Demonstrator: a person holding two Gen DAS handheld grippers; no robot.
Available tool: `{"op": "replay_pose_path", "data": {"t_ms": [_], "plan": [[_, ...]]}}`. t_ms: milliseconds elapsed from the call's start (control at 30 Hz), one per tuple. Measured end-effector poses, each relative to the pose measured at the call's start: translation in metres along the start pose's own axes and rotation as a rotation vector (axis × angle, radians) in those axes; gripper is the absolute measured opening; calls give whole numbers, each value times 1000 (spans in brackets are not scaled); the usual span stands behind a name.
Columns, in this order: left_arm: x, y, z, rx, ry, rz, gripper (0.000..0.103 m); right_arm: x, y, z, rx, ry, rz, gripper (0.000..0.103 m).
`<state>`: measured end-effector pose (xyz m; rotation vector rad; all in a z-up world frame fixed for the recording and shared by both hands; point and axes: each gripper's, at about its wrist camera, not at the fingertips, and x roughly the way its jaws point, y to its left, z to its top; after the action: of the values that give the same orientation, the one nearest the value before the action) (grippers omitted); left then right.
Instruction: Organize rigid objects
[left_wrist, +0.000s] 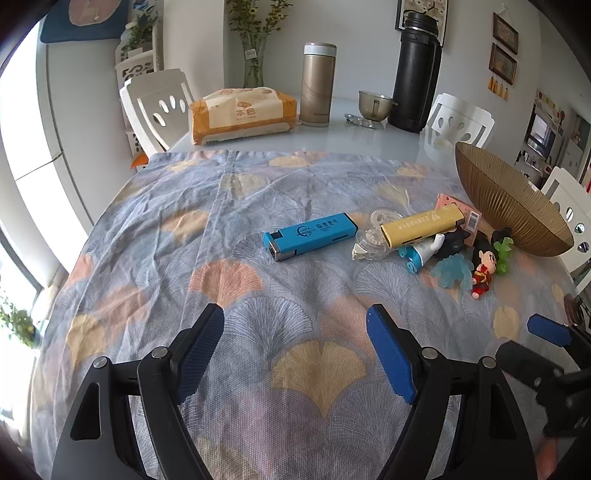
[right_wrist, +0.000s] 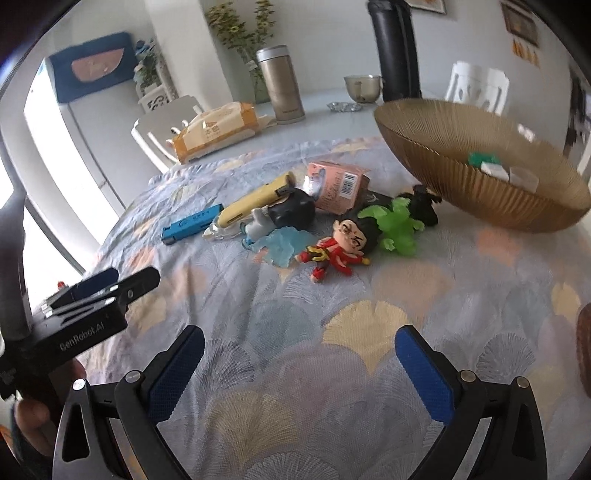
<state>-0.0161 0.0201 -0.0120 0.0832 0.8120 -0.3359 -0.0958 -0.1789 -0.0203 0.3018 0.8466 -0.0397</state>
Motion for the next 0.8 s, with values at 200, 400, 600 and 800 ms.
{"op": "replay_pose_path", "data": {"t_ms": [200,400,600,800], "plan": [[-1,-2,0,13,0,4,78,1,-3,1,0,1,-5,103],[-1,-5,-2,37,22,-7,78,-11,-5,-1,15,-59,-57,103],[4,1,7,220,151,-45,78,-16,-16,1,65,-74,-48,103],[36,11,57,356,153,-54,78,-16,-2,-1,-9,-82,-51,103]]}}
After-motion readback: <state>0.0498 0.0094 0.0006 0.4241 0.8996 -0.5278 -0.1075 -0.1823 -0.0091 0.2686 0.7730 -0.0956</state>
